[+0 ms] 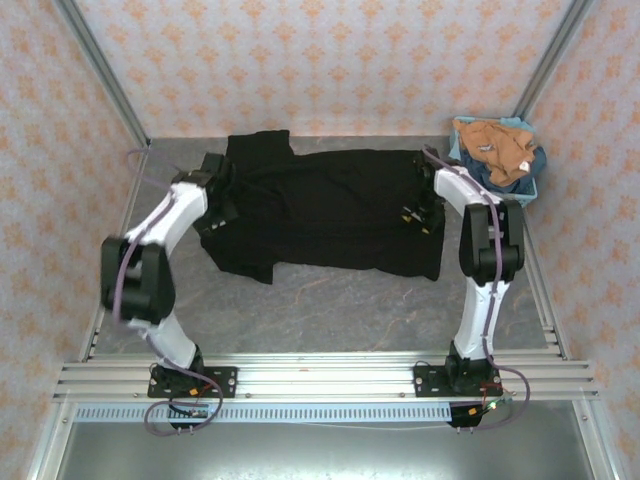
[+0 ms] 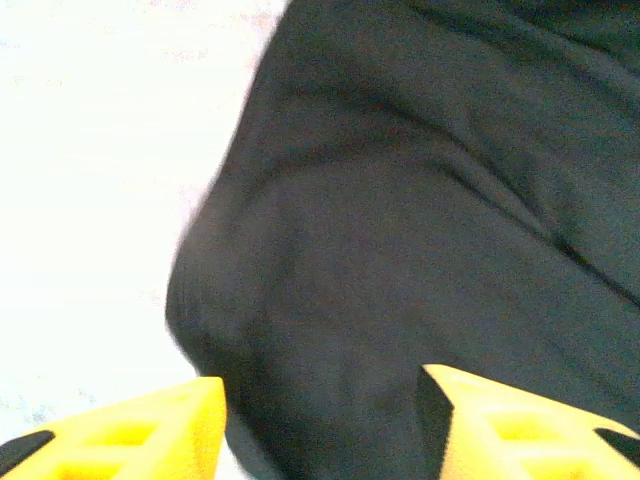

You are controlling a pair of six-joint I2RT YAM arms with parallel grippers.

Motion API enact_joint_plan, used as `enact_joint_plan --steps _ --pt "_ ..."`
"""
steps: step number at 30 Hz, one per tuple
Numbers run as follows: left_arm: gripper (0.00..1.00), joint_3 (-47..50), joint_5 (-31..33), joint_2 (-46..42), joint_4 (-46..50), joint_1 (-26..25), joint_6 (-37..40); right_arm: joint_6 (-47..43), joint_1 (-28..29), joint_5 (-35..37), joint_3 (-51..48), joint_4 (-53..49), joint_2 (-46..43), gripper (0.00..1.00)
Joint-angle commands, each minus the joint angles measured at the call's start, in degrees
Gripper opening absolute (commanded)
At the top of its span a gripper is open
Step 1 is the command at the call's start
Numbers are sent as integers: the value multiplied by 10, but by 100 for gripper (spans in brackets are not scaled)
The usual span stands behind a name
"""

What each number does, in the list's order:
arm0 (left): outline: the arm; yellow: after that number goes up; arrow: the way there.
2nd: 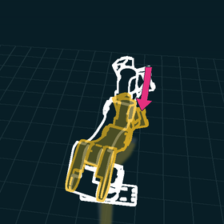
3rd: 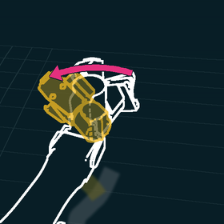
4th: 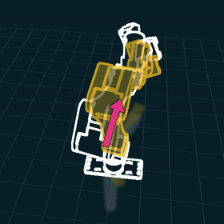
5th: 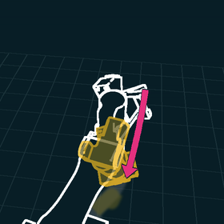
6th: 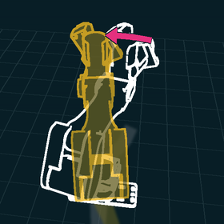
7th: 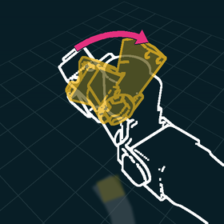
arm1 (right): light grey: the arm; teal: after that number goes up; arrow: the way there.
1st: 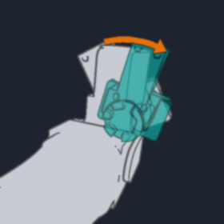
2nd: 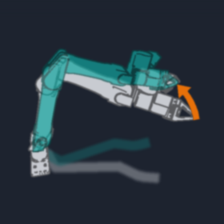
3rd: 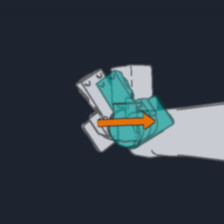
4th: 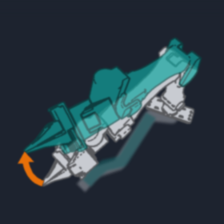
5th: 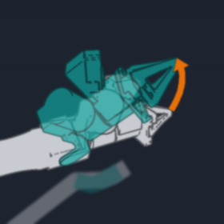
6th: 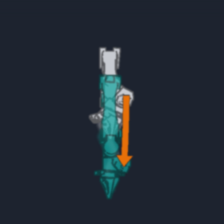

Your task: Fold and stack the t-shirts

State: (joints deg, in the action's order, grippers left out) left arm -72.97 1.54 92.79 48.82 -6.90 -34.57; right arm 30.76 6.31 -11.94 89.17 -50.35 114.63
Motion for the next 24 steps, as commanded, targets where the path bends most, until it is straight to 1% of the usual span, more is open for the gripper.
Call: enact_joint_plan --steps 1,2,4,7,9,12,16,24 --pt "47 125 -27 -111 2 -59 -74 -3 -2 -1 -38 -1 -110 50" --pt "46 160 -50 -134 -22 -80 -84 -2 -1 -15 -55 6 -130 50" --pt "45 203 -80 -149 -64 -125 -87 -6 3 -39 -86 18 -168 50" --pt "48 206 -74 -125 -82 -184 -54 -8 10 -64 -128 31 -215 51" --pt "48 199 -61 -97 -83 -206 -33 -2 11 -77 -149 33 -240 52" --pt "48 190 -45 -62 -87 -221 -14 7 11 -84 -175 35 -266 52" --pt "46 183 -40 -41 -91 -233 -1 13 11 -81 -195 31 -287 52" --pt "47 167 -32 11 -101 -239 8 19 11 -86 -207 35 -296 52"
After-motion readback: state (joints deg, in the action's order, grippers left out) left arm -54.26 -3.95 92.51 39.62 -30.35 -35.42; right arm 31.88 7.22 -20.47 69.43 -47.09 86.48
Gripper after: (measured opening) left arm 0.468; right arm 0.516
